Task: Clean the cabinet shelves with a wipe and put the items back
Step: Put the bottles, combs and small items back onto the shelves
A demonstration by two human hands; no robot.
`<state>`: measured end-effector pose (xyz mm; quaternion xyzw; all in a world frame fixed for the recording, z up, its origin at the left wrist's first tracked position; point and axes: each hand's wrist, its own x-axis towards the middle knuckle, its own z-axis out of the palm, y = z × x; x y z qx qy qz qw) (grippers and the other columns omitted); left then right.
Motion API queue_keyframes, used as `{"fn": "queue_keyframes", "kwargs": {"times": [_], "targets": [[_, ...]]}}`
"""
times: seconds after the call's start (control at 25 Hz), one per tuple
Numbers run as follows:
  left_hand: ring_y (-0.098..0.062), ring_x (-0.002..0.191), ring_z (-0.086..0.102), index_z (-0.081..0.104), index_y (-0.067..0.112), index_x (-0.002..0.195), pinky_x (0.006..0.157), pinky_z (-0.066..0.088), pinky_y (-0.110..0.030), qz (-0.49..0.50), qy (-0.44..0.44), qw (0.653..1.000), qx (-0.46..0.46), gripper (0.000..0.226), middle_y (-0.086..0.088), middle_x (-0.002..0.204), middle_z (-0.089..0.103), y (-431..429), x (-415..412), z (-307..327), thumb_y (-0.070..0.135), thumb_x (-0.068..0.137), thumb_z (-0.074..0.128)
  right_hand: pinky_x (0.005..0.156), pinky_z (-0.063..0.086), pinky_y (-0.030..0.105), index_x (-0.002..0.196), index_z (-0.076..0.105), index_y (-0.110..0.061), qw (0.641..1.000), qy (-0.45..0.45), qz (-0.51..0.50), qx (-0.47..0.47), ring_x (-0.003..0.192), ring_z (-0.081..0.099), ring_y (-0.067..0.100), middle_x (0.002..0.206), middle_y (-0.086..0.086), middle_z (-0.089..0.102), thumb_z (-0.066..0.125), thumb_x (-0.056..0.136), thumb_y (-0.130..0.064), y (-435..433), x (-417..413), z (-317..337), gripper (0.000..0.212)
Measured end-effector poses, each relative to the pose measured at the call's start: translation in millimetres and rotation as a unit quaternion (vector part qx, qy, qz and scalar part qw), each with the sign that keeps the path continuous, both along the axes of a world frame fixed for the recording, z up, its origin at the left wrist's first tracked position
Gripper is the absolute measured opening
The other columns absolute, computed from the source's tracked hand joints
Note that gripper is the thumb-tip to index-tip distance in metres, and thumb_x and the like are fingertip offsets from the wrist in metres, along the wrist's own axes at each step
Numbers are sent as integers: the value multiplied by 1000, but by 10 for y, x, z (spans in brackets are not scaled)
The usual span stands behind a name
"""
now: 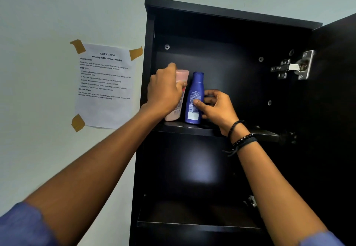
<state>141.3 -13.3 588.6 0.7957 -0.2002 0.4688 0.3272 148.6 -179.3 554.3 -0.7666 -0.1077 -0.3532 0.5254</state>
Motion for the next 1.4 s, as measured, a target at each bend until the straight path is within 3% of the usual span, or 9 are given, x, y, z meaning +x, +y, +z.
{"fn": "queue_keyframes", "kwargs": {"times": [0.24,0.4,0.84,1.04,1.2,1.4], "targets": [[-31,109,60,48,9,123,83,52,-39,16,49,997,52,49,-13,122,60,-55,47,-134,26,83,71,71,60,47,107,59,-15,1000,2,0,-8,86,71,24,97,8,70,81,73,-15,33,125,-18,41],[-32,114,58,44,7,128,89,51,-41,27,109,992,54,56,-14,128,57,-27,90,-203,27,83,71,74,60,47,107,57,-17,1000,3,-4,-27,88,70,23,98,8,70,80,74,-13,63,165,-25,40],[-32,123,51,31,8,142,100,46,-44,24,150,987,56,68,-16,136,48,-45,112,-412,21,85,67,76,59,46,112,59,-13,996,23,-70,-58,86,70,21,91,6,71,78,76,-24,92,167,-49,41],[-33,124,50,27,7,144,100,45,-45,18,143,988,62,73,-16,137,46,-31,108,-449,21,85,68,76,60,38,116,58,-13,993,28,-98,-62,86,69,19,92,4,71,79,75,-32,126,81,-48,50],[-35,125,49,21,4,146,100,45,-46,3,139,988,68,78,-17,138,44,-12,123,-497,19,86,69,69,53,21,117,59,-12,988,19,-133,-75,86,67,13,92,1,71,78,75,-35,138,7,-48,51],[-31,126,46,20,6,146,102,44,-43,-22,86,995,52,70,-15,140,42,38,24,-613,20,91,61,77,57,27,115,62,-10,979,-44,-185,-75,81,67,11,93,2,71,74,79,-35,186,-165,-128,46]]}}
